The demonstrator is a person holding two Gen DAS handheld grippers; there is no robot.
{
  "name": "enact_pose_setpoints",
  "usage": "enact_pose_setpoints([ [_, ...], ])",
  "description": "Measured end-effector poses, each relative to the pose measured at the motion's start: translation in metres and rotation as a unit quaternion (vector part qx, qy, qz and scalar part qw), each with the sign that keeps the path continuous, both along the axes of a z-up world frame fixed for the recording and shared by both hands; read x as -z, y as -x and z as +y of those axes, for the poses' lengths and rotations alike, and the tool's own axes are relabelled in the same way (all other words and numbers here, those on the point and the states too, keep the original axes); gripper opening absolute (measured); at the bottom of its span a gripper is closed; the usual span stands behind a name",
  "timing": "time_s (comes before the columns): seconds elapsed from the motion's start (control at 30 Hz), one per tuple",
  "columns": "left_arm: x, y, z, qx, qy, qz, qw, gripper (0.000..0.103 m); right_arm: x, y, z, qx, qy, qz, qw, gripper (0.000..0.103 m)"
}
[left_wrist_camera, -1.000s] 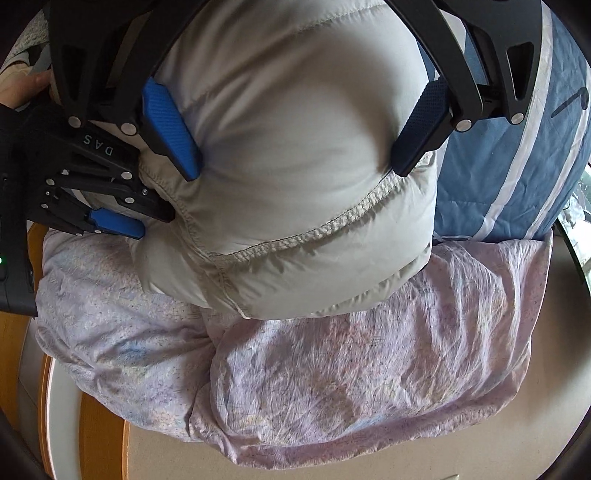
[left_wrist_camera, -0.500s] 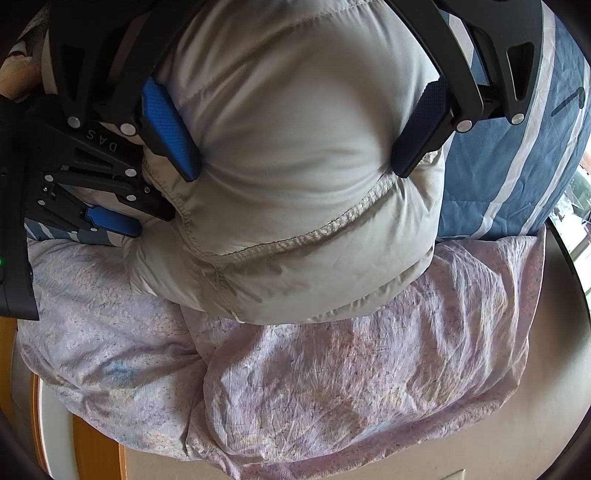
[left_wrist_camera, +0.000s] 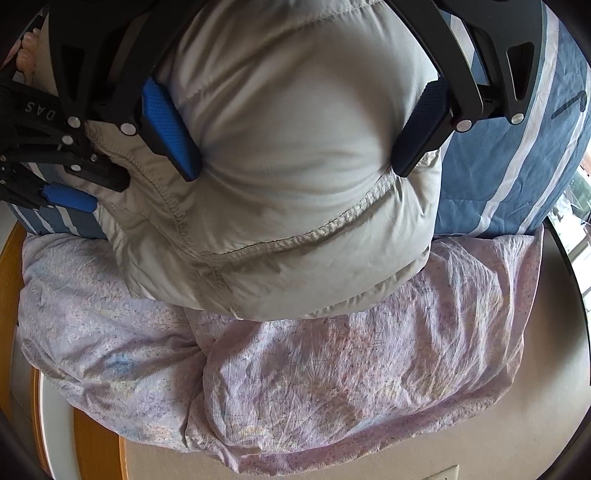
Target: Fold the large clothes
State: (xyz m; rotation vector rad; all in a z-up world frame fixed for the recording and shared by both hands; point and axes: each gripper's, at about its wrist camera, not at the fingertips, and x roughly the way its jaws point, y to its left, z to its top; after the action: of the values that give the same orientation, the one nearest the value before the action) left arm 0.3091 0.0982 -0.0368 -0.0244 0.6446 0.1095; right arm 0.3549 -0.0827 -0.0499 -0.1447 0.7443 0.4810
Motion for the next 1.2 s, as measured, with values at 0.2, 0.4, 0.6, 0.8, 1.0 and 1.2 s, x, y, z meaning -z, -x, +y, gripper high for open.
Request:
enact_pose_setpoints([
  [0.2, -0.007, 0.005, -0.006, -0.017, -0.021, -0.001, 0.9996, 0.102, 0.008, -0.004, 0.007, 0.028, 0.014, 0.008, 0.999, 0.066],
  [0.4, -0.033, 0.060, -0.003, 0.001, 0.002, -0.033, 0.9995, 0.102, -0.026, 0.032, -0.035, 0.064, -0.015, -0.015, 0.998, 0.092],
  [0.6, -0.045, 0.108, -0.006, 0.010, 0.026, -0.027, 0.9992, 0.102, -0.052, 0.078, -0.073, 0.101, -0.024, -0.059, 0.993, 0.101],
  [0.8, -0.043, 0.142, -0.009, -0.011, 0.036, 0.005, 0.9993, 0.102, -0.061, 0.119, -0.093, 0.111, -0.049, -0.049, 0.991, 0.101],
  [1.0, -0.051, 0.192, -0.025, -0.013, 0.010, 0.004, 0.9998, 0.102, -0.062, 0.178, -0.099, 0.117, -0.030, -0.045, 0.992, 0.101],
  [1.2, -0.050, 0.233, -0.043, -0.015, 0.001, 0.022, 0.9996, 0.102, -0.061, 0.230, -0.107, 0.106, -0.026, -0.041, 0.993, 0.101],
])
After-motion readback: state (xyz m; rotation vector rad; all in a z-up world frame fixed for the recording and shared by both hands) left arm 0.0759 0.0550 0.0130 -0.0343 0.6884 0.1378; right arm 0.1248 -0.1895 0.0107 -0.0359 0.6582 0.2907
